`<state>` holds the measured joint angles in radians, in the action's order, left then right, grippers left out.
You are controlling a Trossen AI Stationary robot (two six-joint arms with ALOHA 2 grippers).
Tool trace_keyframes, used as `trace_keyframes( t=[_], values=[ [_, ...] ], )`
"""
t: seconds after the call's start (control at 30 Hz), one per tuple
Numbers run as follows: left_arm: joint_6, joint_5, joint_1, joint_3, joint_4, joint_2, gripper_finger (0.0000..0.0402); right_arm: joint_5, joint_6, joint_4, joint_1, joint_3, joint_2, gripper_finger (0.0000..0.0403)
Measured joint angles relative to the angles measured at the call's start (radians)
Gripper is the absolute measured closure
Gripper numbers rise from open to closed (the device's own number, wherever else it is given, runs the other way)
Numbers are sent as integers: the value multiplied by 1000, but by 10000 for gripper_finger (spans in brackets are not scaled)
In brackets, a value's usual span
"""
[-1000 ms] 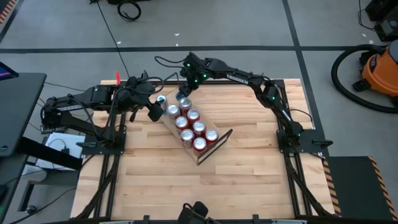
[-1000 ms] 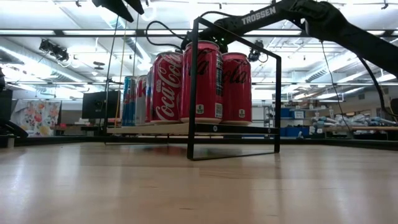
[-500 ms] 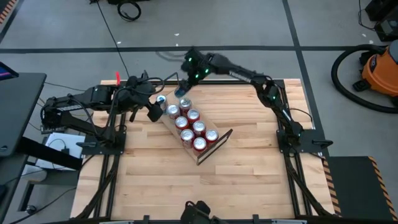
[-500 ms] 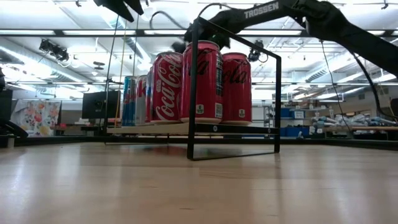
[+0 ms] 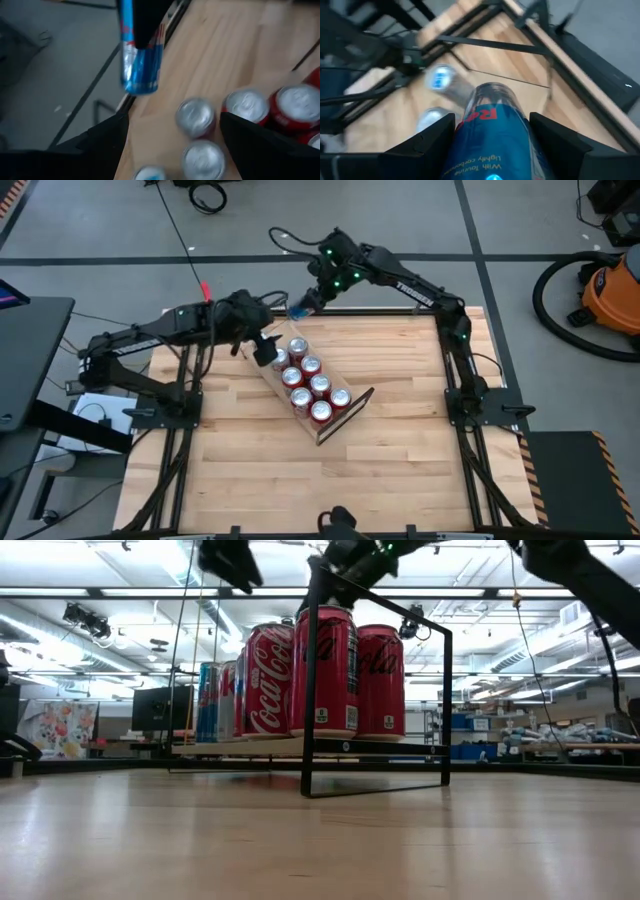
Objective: Place canned beverage on shelf
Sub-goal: Put the blue soda can on the shelf aligned with the other blue soda can
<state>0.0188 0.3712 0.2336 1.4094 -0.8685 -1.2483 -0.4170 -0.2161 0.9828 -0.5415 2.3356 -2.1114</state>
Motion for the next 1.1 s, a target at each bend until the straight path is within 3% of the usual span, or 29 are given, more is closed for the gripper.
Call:
trace_keyframes(
  t=[0.17,0.53,1.1],
  values=[
    [20,-104,51,0,98,-43,79,-74,3,7,3,0,73,150],
    [64,-25,55,0,326,-161,6,-74,61,127,-2,0,120,150],
    [139,-21,53,0,414,-246,21,-106,41,133,-3,0,120,150]
  ],
)
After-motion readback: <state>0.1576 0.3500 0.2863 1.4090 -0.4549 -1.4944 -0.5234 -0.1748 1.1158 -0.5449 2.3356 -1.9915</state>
